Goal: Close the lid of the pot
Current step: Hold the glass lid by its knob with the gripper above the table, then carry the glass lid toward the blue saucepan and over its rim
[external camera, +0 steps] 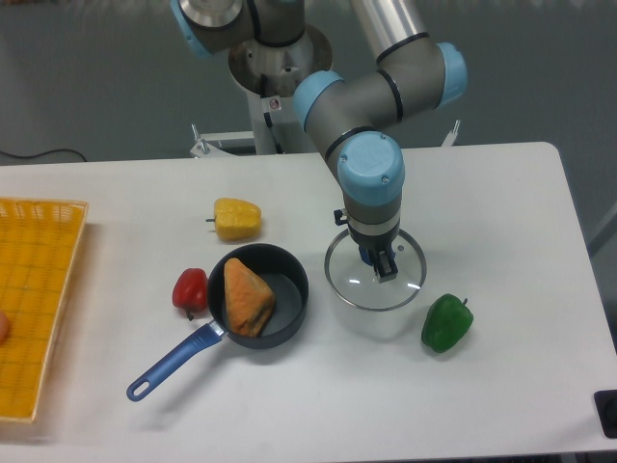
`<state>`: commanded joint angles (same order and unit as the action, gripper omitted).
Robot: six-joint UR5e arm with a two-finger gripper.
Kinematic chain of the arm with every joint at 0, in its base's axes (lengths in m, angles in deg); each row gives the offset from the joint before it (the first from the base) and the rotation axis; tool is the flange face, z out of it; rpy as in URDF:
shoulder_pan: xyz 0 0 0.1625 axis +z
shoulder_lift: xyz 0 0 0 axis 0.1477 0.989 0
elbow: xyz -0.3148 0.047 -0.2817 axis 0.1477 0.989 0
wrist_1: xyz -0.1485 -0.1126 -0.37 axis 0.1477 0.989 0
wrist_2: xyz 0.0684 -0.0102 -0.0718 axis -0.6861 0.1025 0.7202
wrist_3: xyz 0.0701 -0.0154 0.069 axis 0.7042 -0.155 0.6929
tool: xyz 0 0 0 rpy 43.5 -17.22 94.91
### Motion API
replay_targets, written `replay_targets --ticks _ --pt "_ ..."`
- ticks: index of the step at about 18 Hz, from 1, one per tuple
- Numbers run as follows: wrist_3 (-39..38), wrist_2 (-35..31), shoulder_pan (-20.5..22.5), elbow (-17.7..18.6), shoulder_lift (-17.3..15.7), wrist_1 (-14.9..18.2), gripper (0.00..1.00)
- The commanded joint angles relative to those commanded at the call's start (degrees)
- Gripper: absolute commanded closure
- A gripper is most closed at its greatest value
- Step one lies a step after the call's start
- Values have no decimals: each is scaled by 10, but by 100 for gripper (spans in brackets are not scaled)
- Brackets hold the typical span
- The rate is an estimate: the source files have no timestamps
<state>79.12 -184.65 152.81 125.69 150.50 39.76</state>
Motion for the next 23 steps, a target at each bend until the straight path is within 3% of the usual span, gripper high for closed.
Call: replay_targets --ticks 14,21,23 --pt "-10 -25 -9 1 -7 3 52" --pt "-32 -34 -31 -4 -11 24 52" --pt "-37 -34 -38 -12 -14 46 53"
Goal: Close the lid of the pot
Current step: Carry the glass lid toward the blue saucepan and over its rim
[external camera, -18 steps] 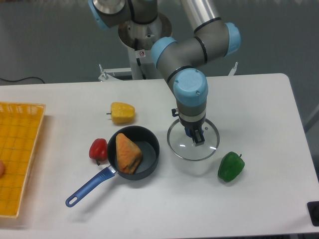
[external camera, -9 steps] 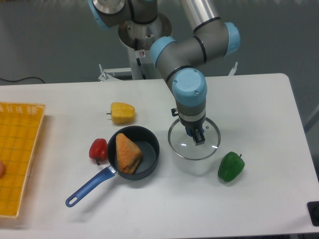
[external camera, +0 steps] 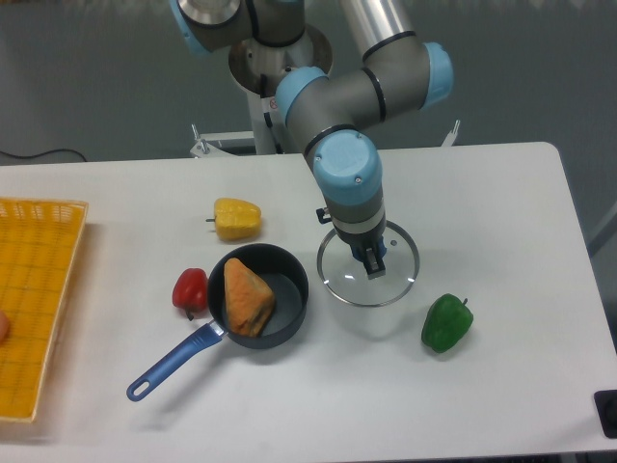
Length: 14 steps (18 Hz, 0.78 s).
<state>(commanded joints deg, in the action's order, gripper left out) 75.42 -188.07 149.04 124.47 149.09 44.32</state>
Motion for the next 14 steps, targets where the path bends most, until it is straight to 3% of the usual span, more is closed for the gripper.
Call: replay_targets --ticks 7,14 --pt "-26 0 -16 -9 -7 31 53" --pt "-85 7 -61 -20 -8 43 53"
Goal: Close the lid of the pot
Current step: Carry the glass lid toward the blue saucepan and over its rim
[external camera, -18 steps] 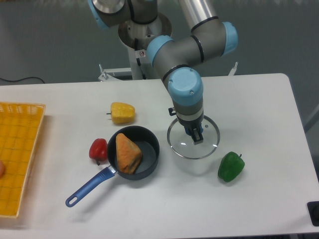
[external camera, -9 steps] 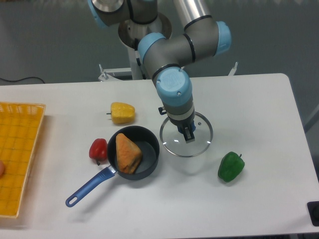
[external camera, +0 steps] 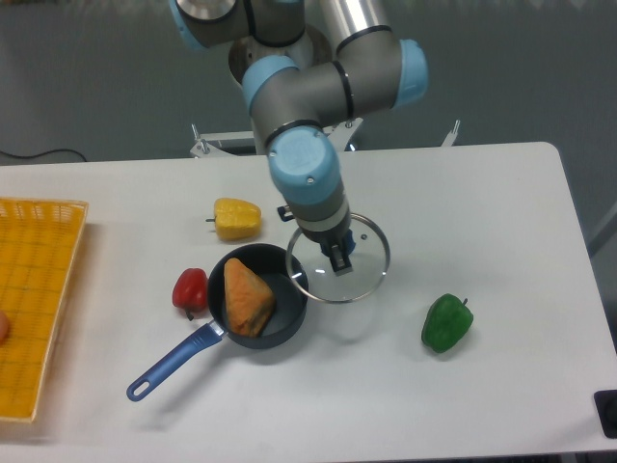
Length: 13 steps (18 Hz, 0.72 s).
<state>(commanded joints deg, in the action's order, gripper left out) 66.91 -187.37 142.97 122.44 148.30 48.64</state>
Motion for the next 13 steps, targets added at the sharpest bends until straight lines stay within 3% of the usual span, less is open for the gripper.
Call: replay_targets --ticks 13 --pt "-76 9 -55 -4 7 2 53"
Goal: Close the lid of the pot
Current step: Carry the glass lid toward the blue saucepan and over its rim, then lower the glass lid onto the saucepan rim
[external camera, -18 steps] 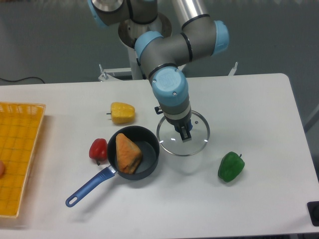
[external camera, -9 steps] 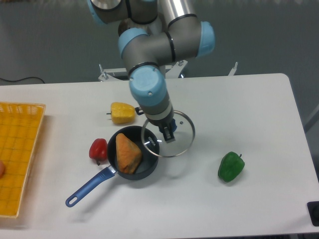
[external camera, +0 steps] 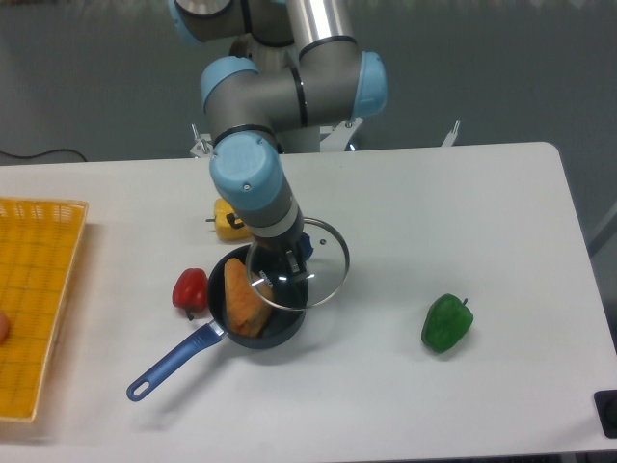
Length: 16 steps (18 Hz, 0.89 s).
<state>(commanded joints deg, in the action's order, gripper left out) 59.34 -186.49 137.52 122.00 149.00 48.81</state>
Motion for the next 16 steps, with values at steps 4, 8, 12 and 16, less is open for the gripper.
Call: replay_targets --ticks 4,8,12,16 --pt "-26 4 -11 -4 5 0 53" --pt "-55 16 -18 -14 18 -2 53" --pt "-57 18 -18 -15 21 -4 52" --pt "-69 25 -18 -18 25 -4 53"
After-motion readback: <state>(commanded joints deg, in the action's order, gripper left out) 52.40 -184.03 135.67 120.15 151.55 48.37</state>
